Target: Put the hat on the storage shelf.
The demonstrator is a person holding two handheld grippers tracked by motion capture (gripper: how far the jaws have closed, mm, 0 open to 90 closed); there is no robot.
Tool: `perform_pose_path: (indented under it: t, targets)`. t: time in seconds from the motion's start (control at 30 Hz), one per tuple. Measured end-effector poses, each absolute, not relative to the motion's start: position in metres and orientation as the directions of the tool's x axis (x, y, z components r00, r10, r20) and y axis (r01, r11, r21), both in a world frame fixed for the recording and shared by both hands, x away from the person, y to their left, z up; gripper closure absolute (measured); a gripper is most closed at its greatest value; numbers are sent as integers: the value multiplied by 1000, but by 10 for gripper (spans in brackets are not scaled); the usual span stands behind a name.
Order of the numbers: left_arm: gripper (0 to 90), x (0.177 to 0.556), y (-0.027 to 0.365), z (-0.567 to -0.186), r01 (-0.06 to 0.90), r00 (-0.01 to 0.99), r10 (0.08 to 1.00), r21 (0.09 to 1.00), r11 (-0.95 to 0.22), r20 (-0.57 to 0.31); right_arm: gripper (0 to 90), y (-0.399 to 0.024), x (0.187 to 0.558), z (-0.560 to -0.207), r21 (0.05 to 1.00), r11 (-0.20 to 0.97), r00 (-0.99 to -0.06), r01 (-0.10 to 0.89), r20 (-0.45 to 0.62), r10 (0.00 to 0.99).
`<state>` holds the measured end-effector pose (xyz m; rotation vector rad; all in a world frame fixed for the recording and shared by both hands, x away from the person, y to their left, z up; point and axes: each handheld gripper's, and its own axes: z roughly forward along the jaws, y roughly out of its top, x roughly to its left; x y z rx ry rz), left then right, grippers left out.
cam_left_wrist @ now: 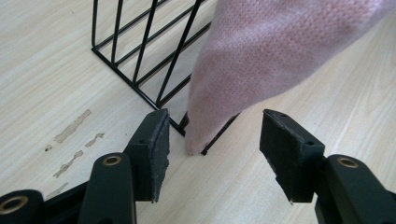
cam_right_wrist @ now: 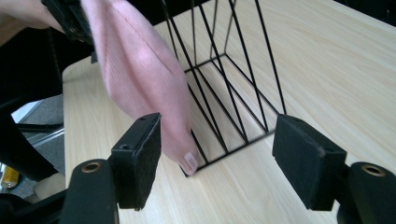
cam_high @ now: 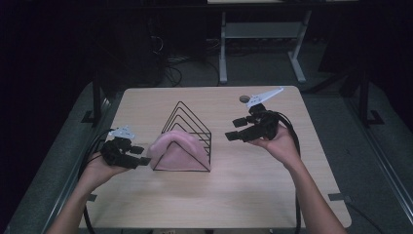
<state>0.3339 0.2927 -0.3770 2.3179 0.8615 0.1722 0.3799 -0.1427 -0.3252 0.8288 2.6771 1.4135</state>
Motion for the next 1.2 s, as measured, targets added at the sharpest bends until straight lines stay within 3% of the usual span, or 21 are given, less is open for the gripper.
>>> perform_pose_path:
  t: [1.2]
  targets:
    - [277,319,298,-388,553,754,647,641,-533,-113,276,-222,346,-375,725,403,-769,559,272,578]
